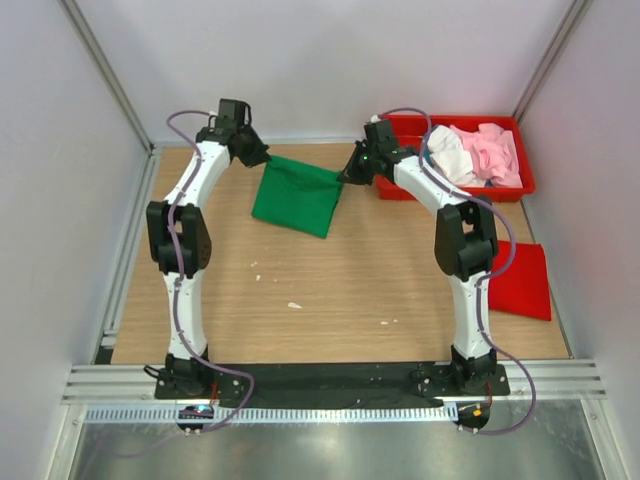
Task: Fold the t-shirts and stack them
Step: Fold the tshirt, then neatly place the folded tshirt to the corner
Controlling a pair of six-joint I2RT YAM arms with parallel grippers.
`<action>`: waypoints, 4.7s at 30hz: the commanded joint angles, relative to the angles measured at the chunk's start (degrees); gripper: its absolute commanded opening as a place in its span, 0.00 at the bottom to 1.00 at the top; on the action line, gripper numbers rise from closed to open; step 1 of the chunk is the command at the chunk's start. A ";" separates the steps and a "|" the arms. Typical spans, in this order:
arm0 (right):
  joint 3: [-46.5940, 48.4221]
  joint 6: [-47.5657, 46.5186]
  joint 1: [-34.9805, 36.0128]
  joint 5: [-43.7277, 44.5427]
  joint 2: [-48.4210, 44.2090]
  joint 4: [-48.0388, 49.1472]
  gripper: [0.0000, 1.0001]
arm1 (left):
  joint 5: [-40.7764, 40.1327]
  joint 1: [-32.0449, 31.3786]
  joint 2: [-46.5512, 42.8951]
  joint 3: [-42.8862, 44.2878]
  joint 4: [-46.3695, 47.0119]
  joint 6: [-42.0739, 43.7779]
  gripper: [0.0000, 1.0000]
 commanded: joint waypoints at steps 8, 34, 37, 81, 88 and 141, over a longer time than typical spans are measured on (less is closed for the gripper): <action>11.18 0.28 -4.36 -4.32 11.79 5.32 0.01 | 0.55 1.93 11.45 12.51 5.25 -2.49 0.00; 15.41 -11.31 -0.85 -0.81 7.75 4.19 0.07 | 1.77 -0.79 -4.63 -4.35 20.81 4.01 0.01; 15.75 -13.51 -0.58 2.62 10.12 3.22 0.01 | 3.01 -0.96 -1.38 -4.00 23.09 1.99 0.00; 12.35 -18.79 1.35 10.82 -3.21 -11.46 0.30 | 4.50 1.67 -8.56 -7.49 22.75 10.59 1.00; -0.40 -16.94 1.00 18.60 -17.45 -16.03 0.60 | 3.81 1.67 -12.36 -17.35 13.62 17.54 1.00; -43.74 -8.40 0.03 -0.71 -29.24 5.50 0.96 | -9.39 -25.38 -29.47 -75.50 5.00 -1.26 0.00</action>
